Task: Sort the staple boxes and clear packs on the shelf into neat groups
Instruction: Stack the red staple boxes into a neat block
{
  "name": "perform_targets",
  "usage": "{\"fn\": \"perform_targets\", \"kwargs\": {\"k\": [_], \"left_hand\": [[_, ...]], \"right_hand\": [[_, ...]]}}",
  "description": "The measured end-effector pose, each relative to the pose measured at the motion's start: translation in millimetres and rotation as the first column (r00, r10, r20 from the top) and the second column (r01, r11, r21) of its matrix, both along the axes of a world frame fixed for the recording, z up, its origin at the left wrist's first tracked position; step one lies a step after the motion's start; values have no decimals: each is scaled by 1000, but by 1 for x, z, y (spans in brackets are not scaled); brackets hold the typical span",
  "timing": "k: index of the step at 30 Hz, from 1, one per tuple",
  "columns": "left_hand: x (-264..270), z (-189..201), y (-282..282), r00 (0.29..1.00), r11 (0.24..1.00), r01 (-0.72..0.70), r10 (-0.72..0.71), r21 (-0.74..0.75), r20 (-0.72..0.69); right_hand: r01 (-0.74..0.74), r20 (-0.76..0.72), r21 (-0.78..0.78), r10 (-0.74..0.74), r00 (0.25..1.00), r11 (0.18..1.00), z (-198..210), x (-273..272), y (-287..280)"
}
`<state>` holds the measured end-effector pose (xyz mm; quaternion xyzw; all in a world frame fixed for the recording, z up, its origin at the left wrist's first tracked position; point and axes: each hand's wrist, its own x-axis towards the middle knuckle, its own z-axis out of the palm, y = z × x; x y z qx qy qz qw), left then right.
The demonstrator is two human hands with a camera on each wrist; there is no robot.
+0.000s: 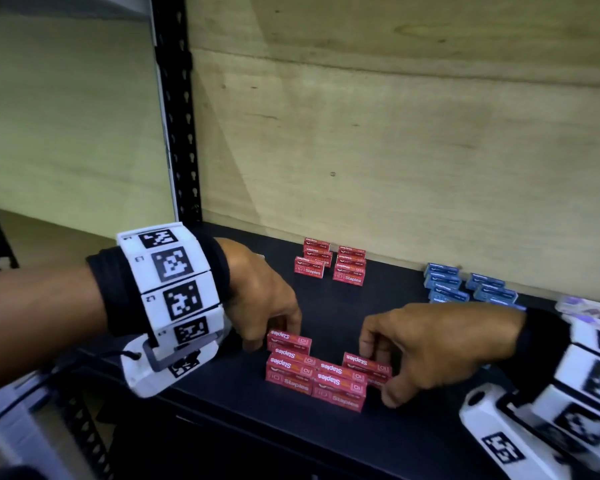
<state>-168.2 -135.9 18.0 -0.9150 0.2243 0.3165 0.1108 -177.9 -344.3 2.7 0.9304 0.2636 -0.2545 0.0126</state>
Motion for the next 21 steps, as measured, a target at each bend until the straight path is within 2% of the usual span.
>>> {"fn": "perform_targets", "kwargs": {"k": [7,13,21], "left_hand": [[-9,-10,-5,1000,996,-2,1,-86,-11],[-11,-15,-7,998,995,42,-39,-90,39],[-11,-31,-8,990,991,87,-75,-100,123]], "right_hand": [[-76,38,-38,77,996,996,-7,-10,14],[-131,109,-27,133,985,991,-18,-14,27],[-147,126,-2,146,981,989,-26,-12,33]]}}
